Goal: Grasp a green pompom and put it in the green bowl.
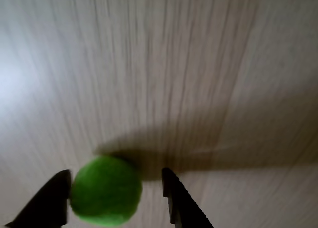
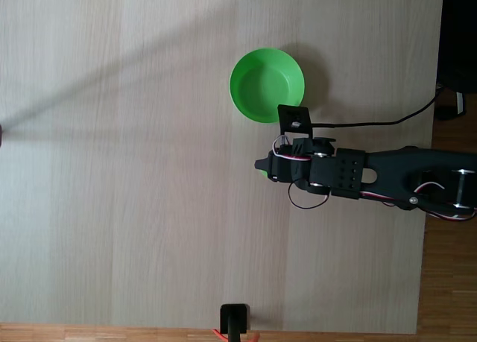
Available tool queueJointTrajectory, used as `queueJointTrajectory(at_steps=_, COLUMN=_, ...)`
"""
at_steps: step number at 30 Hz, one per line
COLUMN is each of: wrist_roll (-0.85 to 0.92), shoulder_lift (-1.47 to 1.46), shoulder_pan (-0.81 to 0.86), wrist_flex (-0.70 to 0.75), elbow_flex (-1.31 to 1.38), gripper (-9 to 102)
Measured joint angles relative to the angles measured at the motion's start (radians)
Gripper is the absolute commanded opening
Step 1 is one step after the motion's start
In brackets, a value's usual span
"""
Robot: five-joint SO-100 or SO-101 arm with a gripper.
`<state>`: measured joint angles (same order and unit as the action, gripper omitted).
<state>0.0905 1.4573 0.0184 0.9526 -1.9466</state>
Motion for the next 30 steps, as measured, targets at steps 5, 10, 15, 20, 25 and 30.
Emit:
queueJointTrajectory(at_steps=5, wrist_roll=0.0, shoulder_lift=0.0, shoulder_pan=0.0, wrist_flex=0.0, elbow_flex=0.0, gripper=16)
queueJointTrajectory(at_steps=10, wrist_roll=0.0, shoulder_lift=0.0, shoulder_pan=0.0, wrist_flex=0.0, elbow_flex=0.0, gripper=16)
queueJointTrajectory(at_steps=15, wrist_roll=0.0, shoulder_lift=0.0, shoulder_pan=0.0, wrist_flex=0.0, elbow_flex=0.0, gripper=9)
queueJointTrajectory(at_steps=20, wrist_roll=0.025, shoulder_lift=0.0, shoulder_pan=0.0, wrist_flex=0.0, elbow_flex=0.0, gripper=-1)
queueJointTrajectory(at_steps=25, wrist_roll=0.054, shoulder_lift=0.0, shoulder_pan=0.0, wrist_flex=0.0, elbow_flex=0.0, gripper=0)
queueJointTrajectory(at_steps=30, wrist_roll=0.054, shoulder_lift=0.078, shoulder_pan=0.003, wrist_flex=0.008, elbow_flex=-0.002, gripper=0)
